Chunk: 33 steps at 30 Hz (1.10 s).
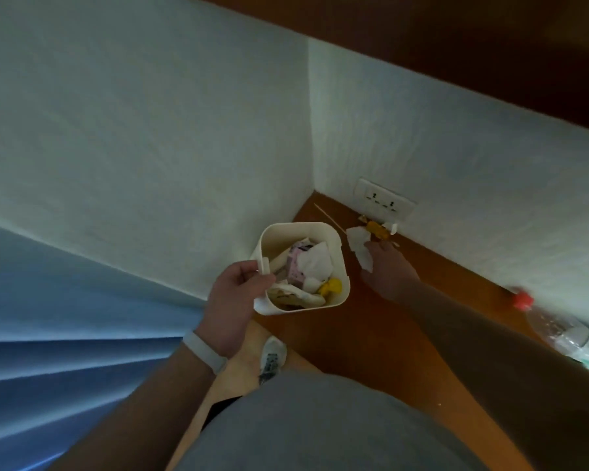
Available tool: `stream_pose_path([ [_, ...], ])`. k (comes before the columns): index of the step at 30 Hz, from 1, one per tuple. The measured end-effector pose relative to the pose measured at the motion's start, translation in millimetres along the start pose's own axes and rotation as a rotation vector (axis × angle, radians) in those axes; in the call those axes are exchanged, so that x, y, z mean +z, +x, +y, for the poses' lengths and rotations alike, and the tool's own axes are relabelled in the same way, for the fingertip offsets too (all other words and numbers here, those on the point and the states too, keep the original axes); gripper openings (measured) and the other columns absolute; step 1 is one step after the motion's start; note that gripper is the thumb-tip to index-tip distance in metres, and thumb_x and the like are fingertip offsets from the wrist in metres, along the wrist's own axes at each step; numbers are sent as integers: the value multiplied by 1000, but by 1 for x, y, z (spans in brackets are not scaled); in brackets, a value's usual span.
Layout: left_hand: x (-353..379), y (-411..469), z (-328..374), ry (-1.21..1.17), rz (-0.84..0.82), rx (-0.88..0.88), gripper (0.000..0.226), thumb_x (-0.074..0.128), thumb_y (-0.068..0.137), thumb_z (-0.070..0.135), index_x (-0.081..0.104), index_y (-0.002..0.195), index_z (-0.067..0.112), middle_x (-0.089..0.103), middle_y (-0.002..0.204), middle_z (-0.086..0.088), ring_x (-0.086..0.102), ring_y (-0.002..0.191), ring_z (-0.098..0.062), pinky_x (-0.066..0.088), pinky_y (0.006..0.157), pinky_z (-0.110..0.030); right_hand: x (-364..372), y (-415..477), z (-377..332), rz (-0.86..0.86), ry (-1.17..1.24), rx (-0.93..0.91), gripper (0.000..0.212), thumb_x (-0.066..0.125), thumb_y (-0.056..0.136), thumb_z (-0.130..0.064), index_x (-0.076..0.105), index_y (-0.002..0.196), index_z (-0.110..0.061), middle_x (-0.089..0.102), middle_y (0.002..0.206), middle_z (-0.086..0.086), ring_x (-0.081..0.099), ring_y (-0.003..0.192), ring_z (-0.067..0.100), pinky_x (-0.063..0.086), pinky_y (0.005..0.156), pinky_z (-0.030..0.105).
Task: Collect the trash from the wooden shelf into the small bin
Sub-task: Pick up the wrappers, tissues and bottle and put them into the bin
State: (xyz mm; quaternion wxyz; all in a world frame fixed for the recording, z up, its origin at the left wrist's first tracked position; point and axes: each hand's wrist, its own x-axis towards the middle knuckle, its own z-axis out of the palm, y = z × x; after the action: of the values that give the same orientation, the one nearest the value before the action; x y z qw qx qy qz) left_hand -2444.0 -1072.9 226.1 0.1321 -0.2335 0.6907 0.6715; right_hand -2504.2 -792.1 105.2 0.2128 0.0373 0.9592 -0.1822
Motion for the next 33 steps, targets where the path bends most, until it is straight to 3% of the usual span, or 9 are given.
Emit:
stream_pose_path([
  [4,-8,-7,-4,-8,18,-9,44,75,68,26,70,107,6,71,104,-27,70,94,-33,57,85,-46,7,10,-15,-2,-79,-17,49,60,90,-26,47,137,-17,45,135,12,46,123,31,47,91,43],
  [10,-10,-6,-10,5,4,6,18,70,85,8,71,103,5,74,82,-9,71,76,-17,55,65,-25,7,2,-16,-16,-5,45,30,54,92,-19,60,121,-18,62,118,5,60,104,23,52,77,35],
  [12,-8,-3,-10,7,-4,8,22,71,85,9,70,106,5,74,93,-20,70,85,-26,59,74,-36,4,-6,-13,18,50,48,30,54,91,-20,60,120,-19,61,120,4,59,105,23,50,76,33],
  [15,1,4,-7,-23,-24,-21,28,73,81,10,69,108,5,70,109,-30,67,104,-42,53,95,-55,-10,-21,-14,109,178,54,26,55,91,-25,62,116,-23,63,113,0,58,90,16,47,68,31],
  [20,16,17,-2,-8,-108,-77,41,74,73,21,70,110,5,70,113,-27,65,110,-43,49,100,-61,-51,-62,-30,273,387,-36,13,55,83,-33,58,95,-38,62,86,-12,57,66,4,42,50,26],
  [24,31,24,1,15,-191,-74,28,73,80,14,71,107,5,71,114,-26,64,112,-43,48,101,-60,-68,-92,-45,239,357,-144,12,56,87,-36,58,98,-40,56,90,-19,54,77,1,36,56,18],
  [28,38,29,3,24,-248,-86,20,68,87,8,70,106,7,72,111,-21,67,106,-34,54,91,-46,-66,-106,-53,213,295,-211,24,57,89,-45,58,111,-36,48,88,-25,49,80,-2,32,62,15],
  [30,38,32,5,37,-275,-77,22,67,88,8,69,110,5,73,111,-21,68,105,-33,53,90,-45,-63,-109,-52,231,317,-204,35,60,87,-49,56,120,-36,45,91,-28,47,83,-7,34,66,14],
  [33,38,36,6,35,-280,-55,15,66,88,6,72,102,8,76,100,-14,69,98,-29,55,82,-39,-61,-112,-43,277,363,-174,43,57,85,-57,54,123,-37,48,102,-24,51,90,-1,44,73,19],
])
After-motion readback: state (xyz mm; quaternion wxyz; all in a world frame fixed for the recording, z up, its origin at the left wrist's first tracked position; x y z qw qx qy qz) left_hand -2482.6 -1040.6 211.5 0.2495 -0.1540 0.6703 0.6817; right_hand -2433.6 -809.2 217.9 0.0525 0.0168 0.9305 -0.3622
